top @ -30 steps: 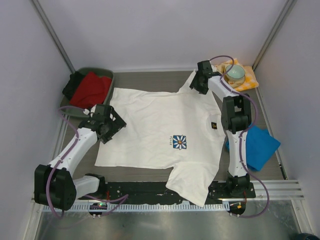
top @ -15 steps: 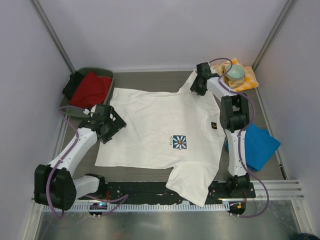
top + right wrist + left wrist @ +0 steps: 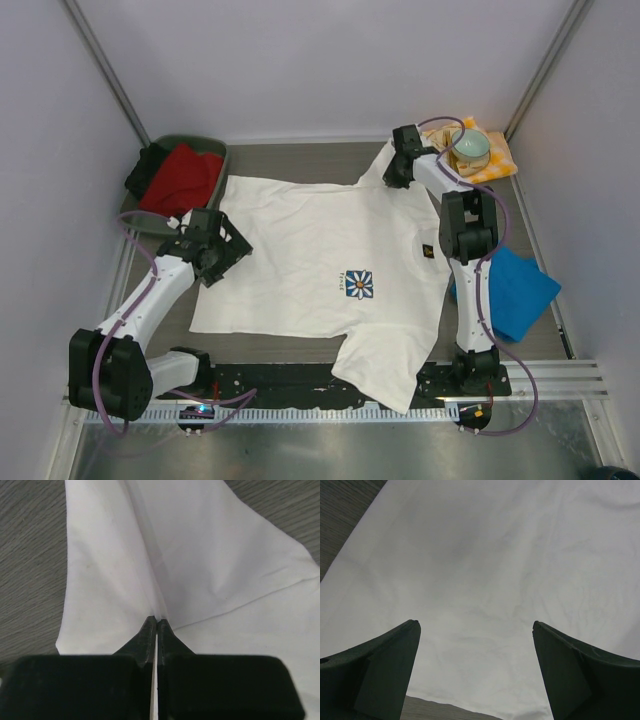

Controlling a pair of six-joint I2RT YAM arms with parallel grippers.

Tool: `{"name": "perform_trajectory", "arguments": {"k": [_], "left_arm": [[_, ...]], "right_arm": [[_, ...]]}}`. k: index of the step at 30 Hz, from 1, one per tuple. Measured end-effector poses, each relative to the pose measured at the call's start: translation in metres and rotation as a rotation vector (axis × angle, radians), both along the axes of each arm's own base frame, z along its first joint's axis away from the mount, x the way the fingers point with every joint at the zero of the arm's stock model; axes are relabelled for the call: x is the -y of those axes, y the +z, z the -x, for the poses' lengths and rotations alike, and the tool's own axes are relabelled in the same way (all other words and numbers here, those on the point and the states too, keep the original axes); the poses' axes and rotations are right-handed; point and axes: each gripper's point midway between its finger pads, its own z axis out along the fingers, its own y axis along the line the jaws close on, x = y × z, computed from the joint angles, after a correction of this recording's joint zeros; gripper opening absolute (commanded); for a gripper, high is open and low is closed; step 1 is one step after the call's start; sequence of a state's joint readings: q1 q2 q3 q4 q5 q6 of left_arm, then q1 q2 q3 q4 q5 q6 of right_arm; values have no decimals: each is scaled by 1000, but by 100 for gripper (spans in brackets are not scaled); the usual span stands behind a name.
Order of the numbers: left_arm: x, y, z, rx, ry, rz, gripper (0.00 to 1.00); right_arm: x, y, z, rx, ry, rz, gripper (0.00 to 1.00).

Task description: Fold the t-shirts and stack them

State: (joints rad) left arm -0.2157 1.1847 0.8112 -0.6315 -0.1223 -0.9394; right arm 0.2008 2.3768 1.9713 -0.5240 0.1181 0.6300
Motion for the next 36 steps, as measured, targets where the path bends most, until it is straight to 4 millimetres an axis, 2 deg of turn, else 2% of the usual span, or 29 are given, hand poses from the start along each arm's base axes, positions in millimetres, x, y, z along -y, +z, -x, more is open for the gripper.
{"name": "perform_trajectory", "arguments": {"k": [6, 14, 18, 22, 23, 24, 26, 27, 31, 33, 36], "left_arm": [[0, 0, 0, 1, -1, 0, 100], [0, 0, -1, 3, -1, 0, 100], [0, 0, -1, 3, -1, 0, 100], [0, 1, -1, 6, -2, -2, 100], [-1, 0, -1, 6, -2, -2, 100], [-1, 0, -1, 6, -1, -2, 100], [-1, -1, -1, 4, -1, -3, 100], [-1, -2, 0, 2, 0, -3, 100], [-3, -7, 3, -10, 3, -5, 100], [-4, -10, 5, -18, 4, -7, 100], [-4, -12, 6, -21, 3, -6, 100]], "right_arm": [[-1, 5, -3, 10, 3, -6, 1], [-17, 40, -27, 113, 38, -69, 1], [-40, 60, -45, 187, 91, -138, 1], [-75, 69, -66, 273, 164, -233, 1], [-82, 68, -69, 283, 179, -253, 8], [-92, 68, -73, 300, 199, -283, 52], [-113, 63, -79, 325, 231, -354, 93], [-123, 62, -81, 338, 252, -397, 98], [-150, 51, -83, 371, 312, -517, 98], [-154, 44, -77, 382, 324, -538, 99], [-148, 36, -60, 400, 326, -532, 99]]}}
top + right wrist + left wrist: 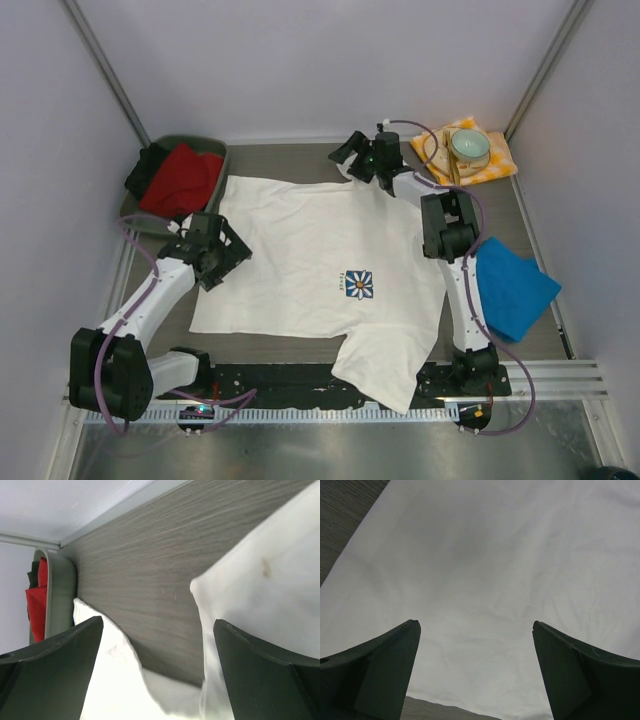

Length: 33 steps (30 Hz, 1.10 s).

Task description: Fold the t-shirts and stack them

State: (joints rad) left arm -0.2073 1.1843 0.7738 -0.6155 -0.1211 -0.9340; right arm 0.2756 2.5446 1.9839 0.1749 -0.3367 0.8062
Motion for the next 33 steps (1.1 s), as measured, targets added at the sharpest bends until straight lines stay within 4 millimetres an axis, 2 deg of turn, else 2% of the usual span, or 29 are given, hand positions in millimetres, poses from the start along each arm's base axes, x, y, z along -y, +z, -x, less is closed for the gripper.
{"name": "perform_trajectory", "arguments": {"k": [3, 5, 8, 11, 13, 14, 16, 19, 23, 25, 27, 30, 33], "left_arm": [[0, 0, 0, 3, -3, 0, 100], [0, 0, -1, 5, -6, -2, 100], [0, 0, -2, 12, -15, -7, 100], [0, 1, -3, 14, -23, -11, 100], [0, 0, -3, 8, -26, -15, 100], [0, 0, -4, 1, -32, -20, 100], [0, -1, -6, -14, -44, -31, 100], [2, 0, -11, -41, -64, -35, 100], [15, 12, -31, -38, -111, -5, 100], [24, 25, -50, -12, -144, 18, 100], [32, 36, -68, 15, -173, 33, 100], [42, 48, -102, 22, -218, 34, 100], [47, 45, -130, 0, -252, 12, 100]], "right_arm": [[16, 17, 17, 24, -19, 32, 100], [29, 41, 26, 71, -33, 60, 100], [49, 99, 46, 176, -63, 99, 100], [70, 175, 71, 318, -103, 128, 100], [80, 215, 89, 387, -123, 150, 100], [85, 231, 99, 415, -134, 163, 100], [96, 246, 118, 429, -161, 201, 100], [114, 231, 138, 367, -209, 272, 100], [134, 155, 153, 150, -237, 382, 98], [141, 111, 164, 8, -224, 438, 98], [147, 79, 175, -103, -212, 483, 98], [157, 49, 193, -229, -206, 548, 98], [164, 35, 206, -298, -203, 590, 98]]}}
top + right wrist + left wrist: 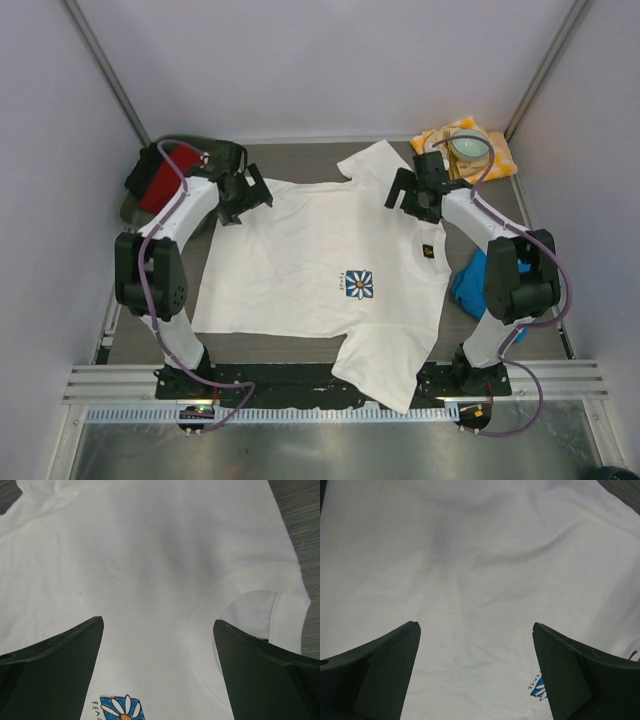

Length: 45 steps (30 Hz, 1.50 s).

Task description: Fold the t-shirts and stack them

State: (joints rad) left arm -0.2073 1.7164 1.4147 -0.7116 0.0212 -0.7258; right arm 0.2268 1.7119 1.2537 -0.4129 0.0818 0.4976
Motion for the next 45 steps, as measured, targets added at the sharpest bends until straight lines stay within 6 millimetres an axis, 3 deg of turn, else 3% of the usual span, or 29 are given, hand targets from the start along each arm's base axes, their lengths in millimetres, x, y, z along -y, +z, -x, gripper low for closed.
{"name": "perform_trajectory", "arguments": {"k": [4, 12, 15, 19, 32, 45], "left_arm": [[-2, -25, -16, -65, -13, -50, 100], [-7, -81, -9, -235, -36, -135, 100], [-4, -93, -14, -267, -46, -159, 100], [-3, -105, -21, -293, -61, -192, 100], [-1, -110, -57, -328, -58, -232, 100], [-15, -109, -103, -301, 4, -187, 100]], "right_arm": [[1, -14, 7, -54, -1, 15, 97], [-12, -62, 1, -176, 33, 71, 97], [-16, -76, -6, -206, 47, 108, 97], [-19, -79, -19, -211, 49, 143, 97], [-13, -82, -59, -230, 17, 255, 97], [-25, -79, -130, -170, 16, 268, 99]]}}
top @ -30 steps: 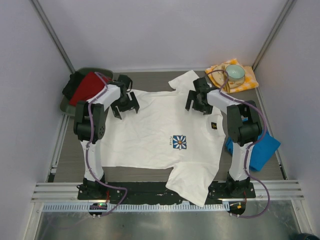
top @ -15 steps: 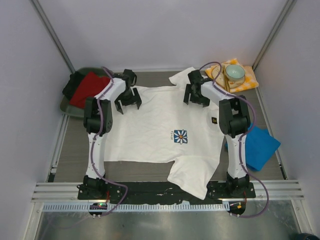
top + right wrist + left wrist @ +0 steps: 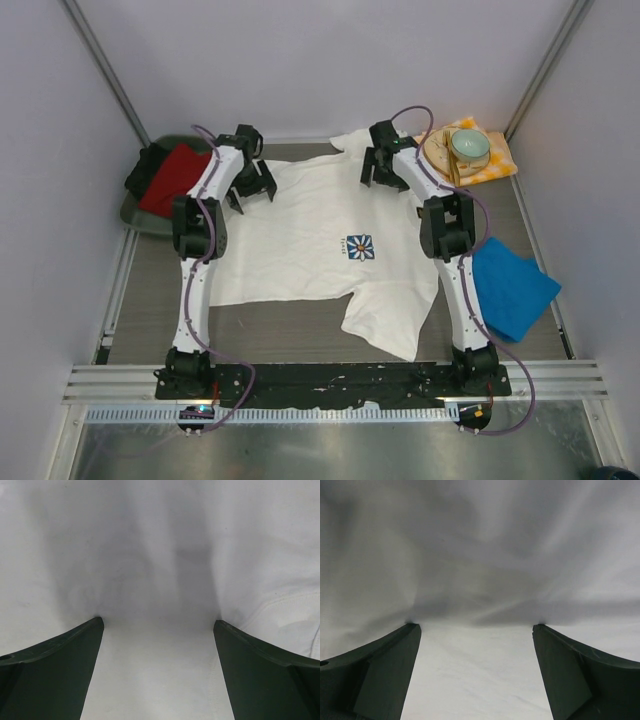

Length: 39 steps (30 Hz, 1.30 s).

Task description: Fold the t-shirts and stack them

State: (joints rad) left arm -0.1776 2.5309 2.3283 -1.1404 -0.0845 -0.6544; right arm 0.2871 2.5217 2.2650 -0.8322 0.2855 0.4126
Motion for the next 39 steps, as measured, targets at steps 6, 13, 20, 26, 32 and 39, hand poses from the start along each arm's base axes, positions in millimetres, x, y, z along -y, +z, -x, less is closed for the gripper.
{"name": "perform_trajectory", "arguments": {"k": [6, 13, 20, 26, 32, 39], "left_arm": [[-8, 2, -12, 18, 48, 50, 100], [-8, 5, -31, 62, 66, 83, 100], [-3, 11, -50, 124, 55, 151, 100], [0, 20, -52, 178, 19, 189, 100], [-2, 67, -17, 236, 2, 208, 100], [-13, 213, 36, 553, -11, 212, 100]], "right_arm": [[-2, -1, -21, 28, -1, -26, 100], [2, 0, -32, 48, -3, -36, 100], [13, 4, -51, 113, -21, -69, 100], [22, 12, -52, 185, -10, -82, 100], [36, 64, -22, 252, -15, -97, 100], [13, 230, 37, 563, 68, -302, 100]]}}
